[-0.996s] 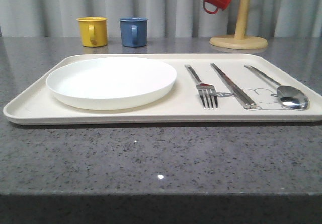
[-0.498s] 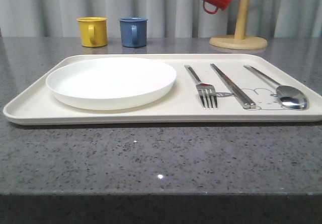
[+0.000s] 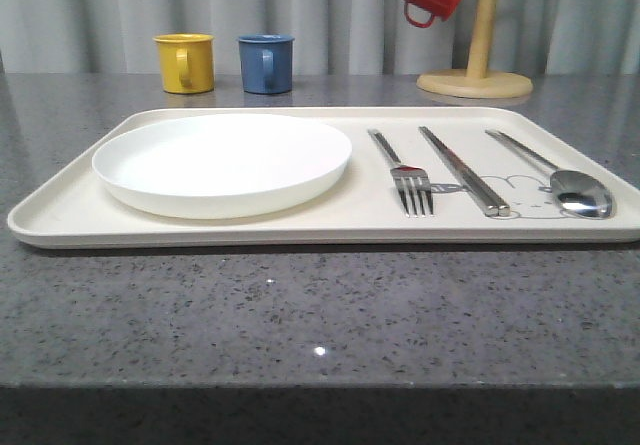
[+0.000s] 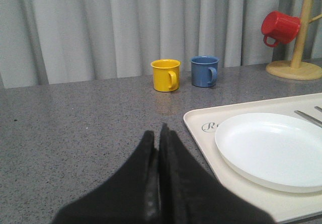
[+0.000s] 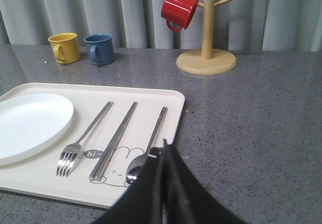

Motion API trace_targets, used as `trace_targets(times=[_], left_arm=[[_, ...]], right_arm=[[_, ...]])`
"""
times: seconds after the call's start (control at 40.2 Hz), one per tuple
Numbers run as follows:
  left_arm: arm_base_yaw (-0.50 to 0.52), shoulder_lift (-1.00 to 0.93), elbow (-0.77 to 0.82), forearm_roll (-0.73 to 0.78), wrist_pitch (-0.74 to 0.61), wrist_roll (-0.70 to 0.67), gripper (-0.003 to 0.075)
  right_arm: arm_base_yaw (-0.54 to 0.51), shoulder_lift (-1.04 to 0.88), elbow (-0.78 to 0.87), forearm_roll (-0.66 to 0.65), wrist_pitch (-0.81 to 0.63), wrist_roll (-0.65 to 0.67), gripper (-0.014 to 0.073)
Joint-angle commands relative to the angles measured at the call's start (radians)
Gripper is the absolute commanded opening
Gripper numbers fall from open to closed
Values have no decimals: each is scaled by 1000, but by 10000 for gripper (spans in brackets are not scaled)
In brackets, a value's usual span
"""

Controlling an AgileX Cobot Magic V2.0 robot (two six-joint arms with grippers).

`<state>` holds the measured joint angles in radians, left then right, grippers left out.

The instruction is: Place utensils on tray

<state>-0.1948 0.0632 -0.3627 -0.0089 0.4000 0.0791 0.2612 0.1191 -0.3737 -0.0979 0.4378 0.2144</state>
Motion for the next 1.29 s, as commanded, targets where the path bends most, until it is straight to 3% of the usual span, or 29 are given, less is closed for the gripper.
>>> trace_targets(times=[0.0, 0.473, 0.647, 0.821, 1.045, 1.269], left_arm=[[-1, 15, -27, -1, -78, -10, -18], [11, -9, -4, 2, -104, -10, -18], [108, -96, 91, 0, -107, -10, -18], [192, -93, 207, -4, -217, -10, -18], [207, -93, 369, -4, -362, -10, -18], [207, -93, 370, -4, -342, -10, -18]], right_arm=[[0, 11, -25, -19, -78, -9, -69], [0, 11, -25, -18, -78, -9, -69], [0, 12, -25, -18, -78, -9, -69], [0, 12, -25, -18, -80, -9, -69], [0, 12, -25, -18, -80, -9, -69], [0, 12, -25, -18, -81, -9, -69]])
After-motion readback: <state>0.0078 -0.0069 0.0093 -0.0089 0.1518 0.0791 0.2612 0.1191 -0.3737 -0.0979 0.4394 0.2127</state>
